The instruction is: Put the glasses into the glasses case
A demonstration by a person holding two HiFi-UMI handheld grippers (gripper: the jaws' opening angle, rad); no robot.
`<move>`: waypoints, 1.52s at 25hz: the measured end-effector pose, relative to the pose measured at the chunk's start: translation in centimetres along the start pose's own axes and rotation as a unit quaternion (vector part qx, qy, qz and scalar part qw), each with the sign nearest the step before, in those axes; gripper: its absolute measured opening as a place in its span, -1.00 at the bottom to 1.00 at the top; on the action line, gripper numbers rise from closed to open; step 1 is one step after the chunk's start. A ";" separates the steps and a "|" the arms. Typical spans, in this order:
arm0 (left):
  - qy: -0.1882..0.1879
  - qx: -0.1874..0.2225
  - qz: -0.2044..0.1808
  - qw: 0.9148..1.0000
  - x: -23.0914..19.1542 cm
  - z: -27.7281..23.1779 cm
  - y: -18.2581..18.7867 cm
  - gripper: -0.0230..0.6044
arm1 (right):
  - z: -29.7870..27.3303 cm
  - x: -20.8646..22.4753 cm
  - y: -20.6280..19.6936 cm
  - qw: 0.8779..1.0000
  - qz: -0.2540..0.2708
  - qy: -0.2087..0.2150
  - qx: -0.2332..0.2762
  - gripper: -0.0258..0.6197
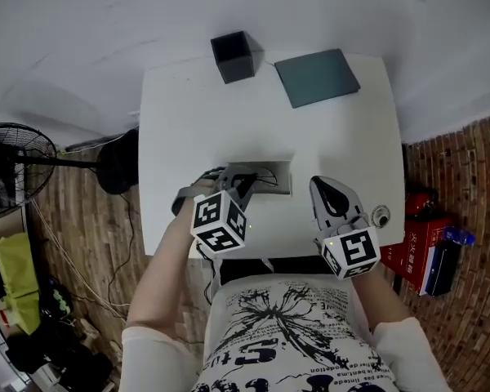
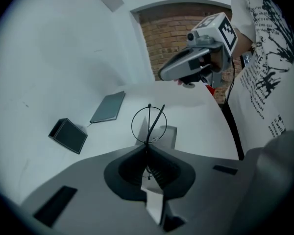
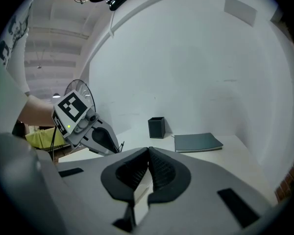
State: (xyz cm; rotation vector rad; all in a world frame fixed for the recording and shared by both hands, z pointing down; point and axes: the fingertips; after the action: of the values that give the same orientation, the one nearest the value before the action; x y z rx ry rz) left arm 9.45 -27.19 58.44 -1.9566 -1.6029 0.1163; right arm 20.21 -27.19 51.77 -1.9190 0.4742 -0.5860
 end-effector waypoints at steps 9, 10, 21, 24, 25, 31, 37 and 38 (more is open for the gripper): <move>-0.078 -0.110 -0.055 0.989 1.7 -4.5 -2.1 -0.87 | -0.4 2.4 -1.3 1.000 -0.013 -0.012 -0.012 -0.87; -0.086 -0.115 -0.054 0.988 1.9 -4.9 -2.1 -0.87 | -0.4 2.7 -1.3 1.000 -0.012 -0.014 -0.013 -0.87; -0.127 -0.138 -0.040 0.981 2.9 -7.6 -2.5 -0.86 | -0.6 5.2 -1.9 0.999 -0.024 -0.033 -0.019 -0.87; -0.127 -0.138 -0.031 0.982 3.0 -8.0 -2.7 -0.86 | -0.7 5.3 -2.2 0.999 -0.026 -0.035 -0.022 -0.87; -0.128 -0.136 -0.028 0.982 3.0 -8.0 -2.7 -0.86 | -0.8 5.3 -2.2 0.999 -0.026 -0.035 -0.023 -0.87; -0.133 -0.124 -0.012 0.983 3.1 -7.8 -2.6 -0.84 | -1.2 5.3 -2.2 0.999 -0.024 -0.040 -0.029 -0.87; -0.130 -0.082 0.001 0.988 1.9 -6.0 -1.2 -0.78 | -1.3 4.8 -1.7 0.998 -0.015 -0.046 -0.033 -0.87; -0.127 -0.077 -0.003 0.989 1.7 -5.5 -1.0 -0.77 | -1.2 4.7 -1.6 0.998 -0.015 -0.048 -0.034 -0.87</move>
State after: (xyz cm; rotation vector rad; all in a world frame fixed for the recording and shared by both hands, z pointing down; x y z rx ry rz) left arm 11.37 -27.66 63.97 -2.1247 -1.8271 0.2546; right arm 23.37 -30.10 54.58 -2.0110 0.4096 -0.5004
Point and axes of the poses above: the fingertips, and each gripper's own axes: z backward along the fingers, x to its right, y out of its top, and after that the axes turned 5 degrees about -z, right-handed
